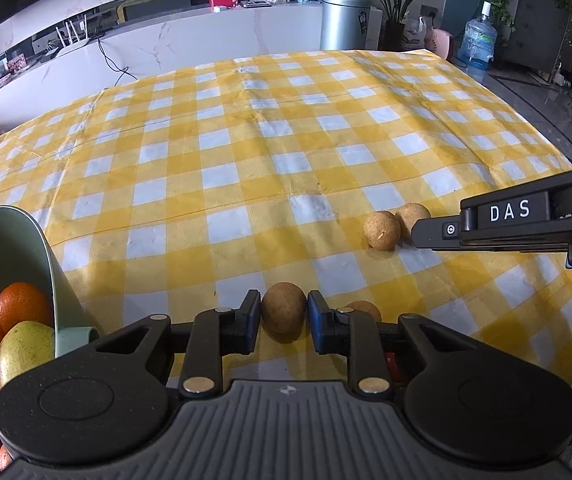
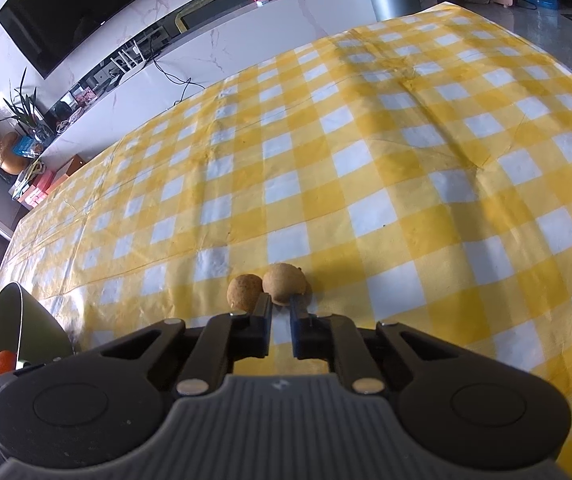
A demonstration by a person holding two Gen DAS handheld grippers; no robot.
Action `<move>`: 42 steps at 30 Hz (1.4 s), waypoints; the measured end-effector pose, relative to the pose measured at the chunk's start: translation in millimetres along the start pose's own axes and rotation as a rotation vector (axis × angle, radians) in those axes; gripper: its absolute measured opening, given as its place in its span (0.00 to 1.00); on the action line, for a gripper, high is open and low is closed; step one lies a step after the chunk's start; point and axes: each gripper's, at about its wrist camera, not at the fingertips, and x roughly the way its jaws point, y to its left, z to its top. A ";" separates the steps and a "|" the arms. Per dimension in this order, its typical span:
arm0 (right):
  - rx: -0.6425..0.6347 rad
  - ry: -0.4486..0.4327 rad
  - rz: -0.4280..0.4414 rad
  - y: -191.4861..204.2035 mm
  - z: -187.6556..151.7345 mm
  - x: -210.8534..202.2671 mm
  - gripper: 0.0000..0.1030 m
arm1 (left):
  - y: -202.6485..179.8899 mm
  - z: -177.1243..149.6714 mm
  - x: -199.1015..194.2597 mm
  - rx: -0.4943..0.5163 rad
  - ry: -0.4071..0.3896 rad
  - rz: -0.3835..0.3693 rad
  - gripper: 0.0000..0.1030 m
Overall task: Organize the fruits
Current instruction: 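Grasp a brown kiwi with the left tool while the right tool grasps a small brown fruit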
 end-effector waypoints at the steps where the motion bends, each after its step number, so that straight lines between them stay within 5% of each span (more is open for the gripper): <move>1: 0.002 0.000 0.000 -0.3 -0.1 -0.1 0.03 | 0.5 0.1 -0.2 -0.003 -0.001 -0.004 0.27; 16: -0.082 0.002 -0.044 10.6 -8.4 -10.5 0.00 | 12.4 4.7 -18.4 -0.081 -0.030 -0.068 0.27; 26: -0.114 -0.018 -0.096 13.1 -8.3 -7.8 0.16 | 15.1 5.3 -19.7 -0.093 -0.036 -0.083 0.27; 42: -0.075 -0.036 -0.056 10.6 0.6 3.2 0.20 | 12.8 6.5 -16.1 -0.089 -0.034 -0.088 0.27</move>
